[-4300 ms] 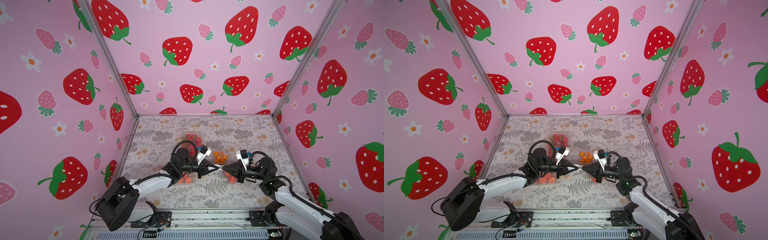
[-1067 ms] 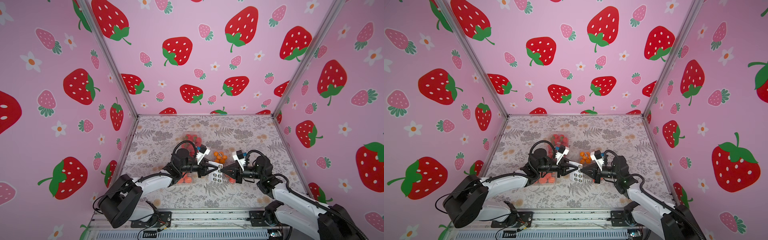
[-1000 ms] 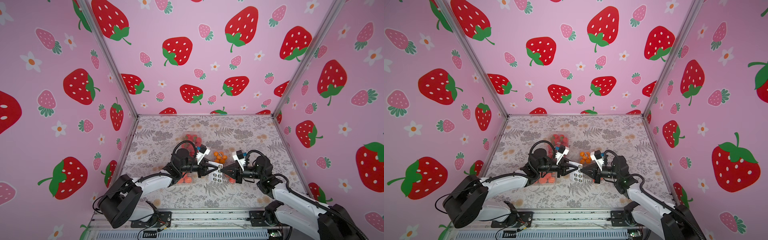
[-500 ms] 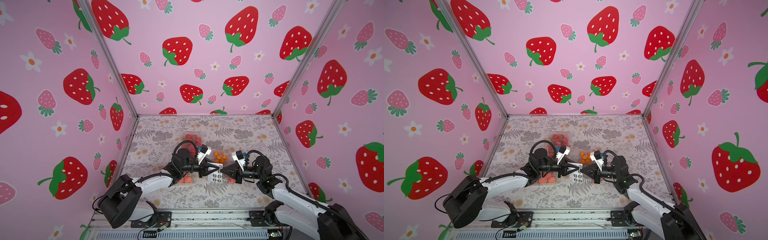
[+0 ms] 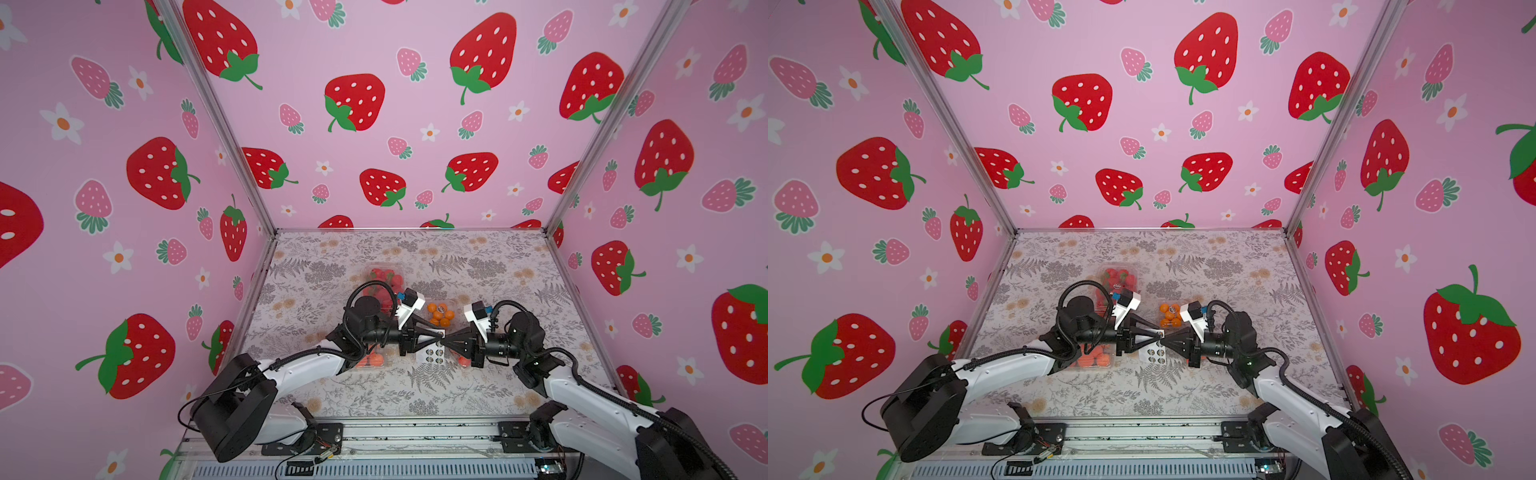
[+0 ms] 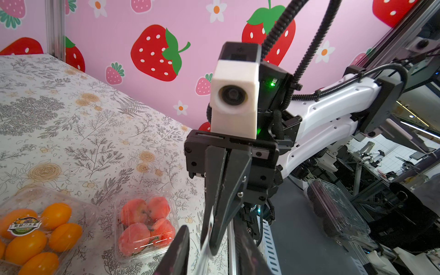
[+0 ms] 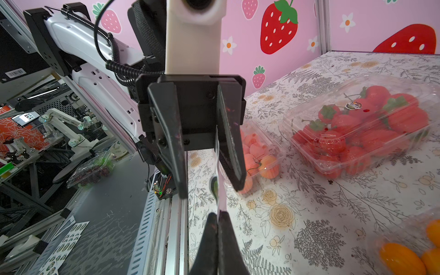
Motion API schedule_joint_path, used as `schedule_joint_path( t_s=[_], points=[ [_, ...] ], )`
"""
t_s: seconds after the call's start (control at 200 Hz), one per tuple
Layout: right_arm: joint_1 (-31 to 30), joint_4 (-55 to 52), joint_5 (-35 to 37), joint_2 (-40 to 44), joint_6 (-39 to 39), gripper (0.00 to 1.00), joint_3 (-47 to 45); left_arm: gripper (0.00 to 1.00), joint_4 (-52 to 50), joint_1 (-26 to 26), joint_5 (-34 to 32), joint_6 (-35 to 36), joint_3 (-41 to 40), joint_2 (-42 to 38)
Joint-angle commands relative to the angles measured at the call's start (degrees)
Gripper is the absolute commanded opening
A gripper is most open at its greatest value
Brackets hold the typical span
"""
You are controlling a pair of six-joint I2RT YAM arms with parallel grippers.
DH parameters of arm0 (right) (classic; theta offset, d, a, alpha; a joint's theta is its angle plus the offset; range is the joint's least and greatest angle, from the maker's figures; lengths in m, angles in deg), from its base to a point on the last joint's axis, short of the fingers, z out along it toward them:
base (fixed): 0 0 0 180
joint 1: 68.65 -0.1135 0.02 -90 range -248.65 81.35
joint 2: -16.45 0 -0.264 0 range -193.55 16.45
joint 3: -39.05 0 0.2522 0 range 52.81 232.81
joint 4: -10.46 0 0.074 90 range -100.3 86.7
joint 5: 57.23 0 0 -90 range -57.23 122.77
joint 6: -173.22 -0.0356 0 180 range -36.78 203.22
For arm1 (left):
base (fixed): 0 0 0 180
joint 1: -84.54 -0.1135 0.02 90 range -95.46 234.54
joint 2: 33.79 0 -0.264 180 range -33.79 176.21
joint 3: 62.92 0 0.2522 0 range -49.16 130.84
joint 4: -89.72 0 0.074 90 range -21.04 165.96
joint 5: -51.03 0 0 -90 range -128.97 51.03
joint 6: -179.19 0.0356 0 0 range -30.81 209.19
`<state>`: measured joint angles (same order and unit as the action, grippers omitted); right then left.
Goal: Label fruit boxes
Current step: Adjust the label sticker, then tear off the label from the label sticker.
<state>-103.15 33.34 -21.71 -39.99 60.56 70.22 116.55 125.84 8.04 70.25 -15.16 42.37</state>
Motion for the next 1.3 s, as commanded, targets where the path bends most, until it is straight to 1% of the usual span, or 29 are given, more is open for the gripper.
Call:
schedule_joint_path(
  t_s=[0.0, 0.075, 0.115, 0.23, 0.325, 0.415, 0.5, 0.56, 0.57, 0.58, 0.7, 0.76, 0.775, 0.795, 0.83, 0.86, 0.92, 0.95, 0.965, 1.025, 1.085, 1.165, 1.21, 1.295],
  points=[
    [-0.26, 0.17, 0.28, 1.52, 0.82, 0.0, 0.96, 0.33, 0.79, -0.24, -0.41, 1.68, -1.84, -1.63],
    [-0.28, -0.27, 0.9, 2.24, 0.89, 0.0, 0.87, 0.25, 0.81, -0.47, 0.72, 1.9, -2.25, -1.72],
    [-0.3, -0.51, 1.12, 2.59, 0.95, 0.0, 0.83, 0.23, 0.75, -0.52, 1.2, 1.97, -2.42, -1.78],
    [-0.3, -0.64, 1.21, 3.25, 0.93, 0.0, 0.71, 0.22, 1.51, -0.55, 1.51, 1.99, -3.22, -2.15],
    [-0.24, -0.77, 1.3, 3.26, 1.09, 0.0, 0.71, 0.22, 3.48, -0.6, 3.58, 1.65, -4.14, -2.4],
    [-0.26, -0.73, 1.21, 3.05, 1.08, 0.0, 0.74, 0.23, 2.99, -0.59, 2.91, 2.21, -4.81, -3.27],
    [-0.29, -0.55, 0.65, 2.68, 1.06, 0.0, 0.87, 0.15, 2.34, -0.75, 2.1, 2.53, -4.82, -3.3],
    [-0.26, -0.48, 0.49, 2.33, 1.06, 0.0, 0.96, 0.07, 2.84, -0.87, 2.37, 2.1, -4.52, -2.95],
    [-0.29, -0.5, 0.51, 2.22, 1.04, 0.0, 0.96, 0.02, 2.87, -0.82, 2.39, 2.03, -4.48, -2.88],
    [-0.28, -0.51, 0.51, 2.17, 1.04, 0.0, 0.96, 0.0, 2.96, -0.9, 2.46, 1.99, -4.4, -2.87],
    [-0.26, -0.59, 0.75, 1.45, 1.12, 0.0, 1.22, 0.0, 3.45, -0.87, 2.94, 1.24, -3.74, -2.6],
    [-0.3, -1.43, 2.09, 1.75, 1.12, 0.0, 1.4, 0.0, 3.28, -0.87, 2.62, 1.3, -3.76, -2.75],
    [-0.26, -1.86, 3.04, 1.94, 1.08, 0.03, 1.48, 0.0, 3.24, -0.87, 2.3, 1.21, -3.84, -2.77],
    [-0.3, -2.77, 4.78, 2.37, 0.82, 0.09, 1.61, 0.0, 3.12, -0.87, 1.63, 1.21, -3.93, -2.9],
    [-0.25, -5.6, 8.92, 3.38, 0.39, 0.25, 2.04, 0.0, 2.64, -0.76, -0.03, 1.11, -4.16, -3.18],
    [-0.36, -9.12, 13.96, 4.68, 0.06, 0.37, 2.69, 0.0, 1.98, -0.74, -1.85, 1.18, -4.27, -3.39],
    [-1.24, -17.32, 24.46, 8.25, -0.19, 0.5, 4.07, 0.0, -0.61, -0.74, -6.62, 1.15, -3.99, -3.69],
    [-2.08, -20.44, 29.6, 9.5, -0.12, 0.51, 4.56, 0.0, -1.92, -0.75, -9.08, 1.11, -3.76, -3.81],
    [-2.65, -22.01, 32.03, 10.13, -0.11, 0.55, 4.83, 0.0, -2.34, -0.73, -10.16, 1.03, -3.69, -3.83],
    [-5.66, -26.68, 40.48, 12.22, 0.15, 0.56, 5.81, 0.0, -4.27, -0.73, -14.85, 0.0, -3.14, -3.74],
    [-10.23, -30.99, 51.31, 13.81, -0.02, 0.57, 7.18, 0.0, -5.84, -0.61, -18.69, -0.74, -2.55, -3.65],
    [-16.66, -34.15, 63.72, 13.97, 0.2, 0.59, 9.25, 0.0, -6.15, -0.13, -20.72, -1.35, -2.14, -3.01],
    [-18.9, -34.34, 66.54, 12.8, 0.48, 0.59, 10.39, 0.0, -6.18, 0.34, -20.8, -1.4, -1.95, -2.65],
    [-21.34, -32.89, 67.74, 9.0, 0.72, 0.6, 12.66, 0.0, -5.34, 0.89, -20.94, -1.76, -1.95, -2.22]
  ],
)
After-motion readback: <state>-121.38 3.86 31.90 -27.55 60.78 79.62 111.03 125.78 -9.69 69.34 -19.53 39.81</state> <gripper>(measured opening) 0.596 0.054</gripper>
